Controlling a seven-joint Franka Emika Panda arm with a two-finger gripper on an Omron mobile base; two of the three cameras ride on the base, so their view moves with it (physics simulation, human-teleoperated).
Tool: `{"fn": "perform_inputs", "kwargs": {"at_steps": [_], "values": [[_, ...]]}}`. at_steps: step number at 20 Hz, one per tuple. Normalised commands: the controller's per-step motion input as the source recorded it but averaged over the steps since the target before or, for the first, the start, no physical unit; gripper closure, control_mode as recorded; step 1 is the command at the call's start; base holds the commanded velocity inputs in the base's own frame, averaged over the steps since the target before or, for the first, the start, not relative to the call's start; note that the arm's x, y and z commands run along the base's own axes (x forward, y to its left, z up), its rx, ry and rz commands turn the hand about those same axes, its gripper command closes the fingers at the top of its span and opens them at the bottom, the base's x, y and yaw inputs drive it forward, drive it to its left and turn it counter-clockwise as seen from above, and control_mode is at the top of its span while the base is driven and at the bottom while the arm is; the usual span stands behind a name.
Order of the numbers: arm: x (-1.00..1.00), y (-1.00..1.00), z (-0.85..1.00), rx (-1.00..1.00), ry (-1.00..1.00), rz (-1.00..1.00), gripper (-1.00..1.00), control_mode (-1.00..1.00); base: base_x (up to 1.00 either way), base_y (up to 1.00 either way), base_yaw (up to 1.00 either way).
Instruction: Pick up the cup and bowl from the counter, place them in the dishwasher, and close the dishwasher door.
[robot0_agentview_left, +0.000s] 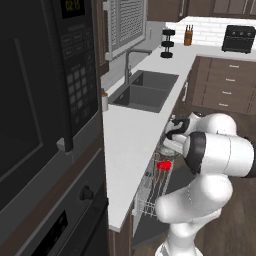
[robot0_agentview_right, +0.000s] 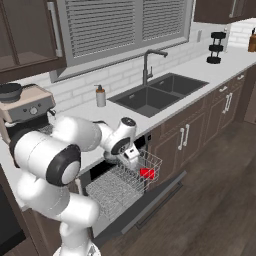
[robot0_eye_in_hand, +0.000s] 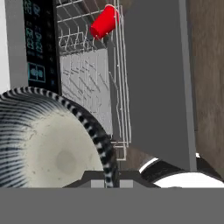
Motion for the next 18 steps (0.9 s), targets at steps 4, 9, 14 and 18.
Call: {"fn": "perform_inputs", "kwargs": {"at_steps": [4, 9, 14, 18], "values": [[-0.53, -0.62, -0.46, 0.0, 0.0, 0.0, 1.0, -1.0, 0.0, 0.0, 0.0], [-0.03, -0.21, -0.66, 0.01, 0.01, 0.02, 1.0, -1.0, 0.0, 0.0, 0.0], [0.0, -0.04, -0.66, 0.07, 0.01, 0.06, 1.0, -1.0, 0.0, 0.0, 0.0], [0.02, 0.02, -0.38, 0.14, 0.0, 0.09, 1.0, -1.0, 0.0, 0.0, 0.0]]}}
